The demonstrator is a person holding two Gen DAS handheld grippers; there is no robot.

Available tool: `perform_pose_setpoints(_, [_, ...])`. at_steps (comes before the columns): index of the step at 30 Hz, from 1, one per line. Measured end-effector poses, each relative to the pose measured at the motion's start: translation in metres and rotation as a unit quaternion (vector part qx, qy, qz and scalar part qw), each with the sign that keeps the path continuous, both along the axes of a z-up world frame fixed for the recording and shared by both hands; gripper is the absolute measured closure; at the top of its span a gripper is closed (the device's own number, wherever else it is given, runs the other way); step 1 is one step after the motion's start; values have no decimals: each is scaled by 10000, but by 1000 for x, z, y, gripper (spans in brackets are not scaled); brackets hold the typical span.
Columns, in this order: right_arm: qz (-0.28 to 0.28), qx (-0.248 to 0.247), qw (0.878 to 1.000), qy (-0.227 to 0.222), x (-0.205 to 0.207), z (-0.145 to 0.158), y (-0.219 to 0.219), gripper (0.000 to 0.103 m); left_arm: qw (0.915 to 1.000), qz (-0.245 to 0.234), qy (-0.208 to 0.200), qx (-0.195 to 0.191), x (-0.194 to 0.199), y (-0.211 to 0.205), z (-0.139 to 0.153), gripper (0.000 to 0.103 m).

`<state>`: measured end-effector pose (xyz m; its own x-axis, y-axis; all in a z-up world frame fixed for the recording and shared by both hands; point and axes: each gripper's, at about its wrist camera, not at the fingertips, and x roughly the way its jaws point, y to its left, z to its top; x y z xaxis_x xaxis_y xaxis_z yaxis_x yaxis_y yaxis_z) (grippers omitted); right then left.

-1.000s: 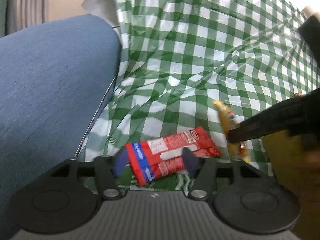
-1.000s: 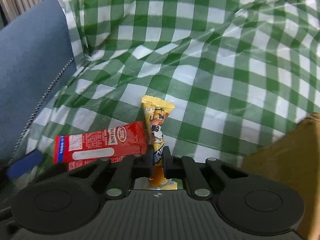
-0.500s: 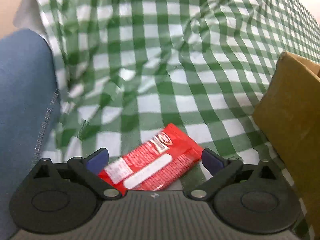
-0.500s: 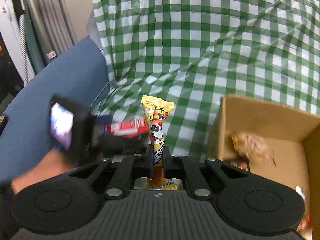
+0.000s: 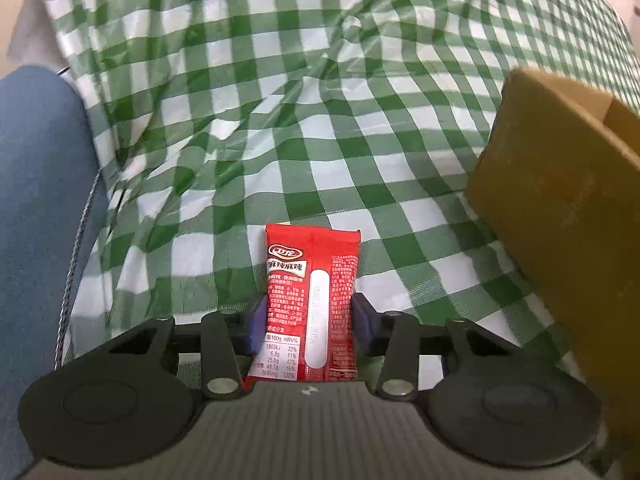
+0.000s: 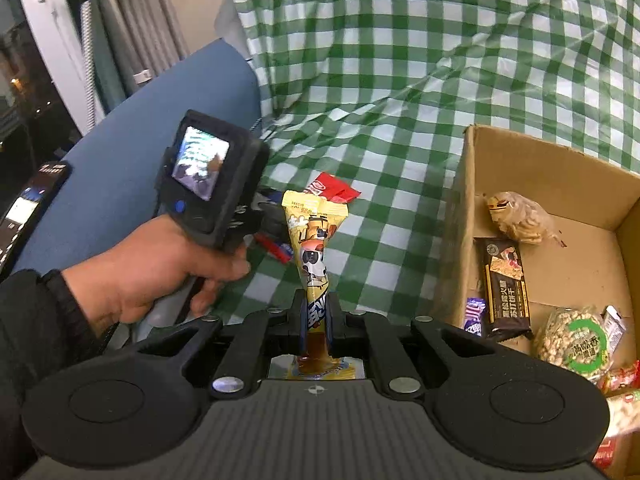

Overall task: Organize snacks
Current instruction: 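Grasp the red spicy-strip packet with the left tool while the right tool grasps the yellow wafer roll, then lift both snacks and carry them over the cardboard box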

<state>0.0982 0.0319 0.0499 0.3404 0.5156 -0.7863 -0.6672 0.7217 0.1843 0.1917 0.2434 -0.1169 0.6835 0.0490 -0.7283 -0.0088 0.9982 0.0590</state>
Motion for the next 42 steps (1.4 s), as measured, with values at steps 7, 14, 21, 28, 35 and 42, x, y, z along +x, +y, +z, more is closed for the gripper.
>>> perform_pose_setpoints(7, [111,98,9998,-145,-37,11,-15,94,9919,978,-10,-810,-53,16,36,55])
perform_pose_setpoints(14, [470,39,9973,-569,-78,7,-32,94,9852,1188,-171,-1223,-118,8,57,55])
perform_pose_setpoints(21, [695,436,9952,-538,-102,-42,-35,94,9628,1490,-41,-2252,-158,11,56,55])
perform_pose_setpoints(28, [261,22,9996,52,-95,-82,-24,94,9577,1933,377,-2099,-169,-2,41,55])
perform_pose_setpoints(35, [46,-366,9992,124,-93,-101,-24,94,9561,2105,773,-1888,-184,-19,20,55])
perform_pose_setpoints(42, [-27,-435,9987,254,-89,-110,-22,92,9692,1885,969,-1256,-184,-41,11,53])
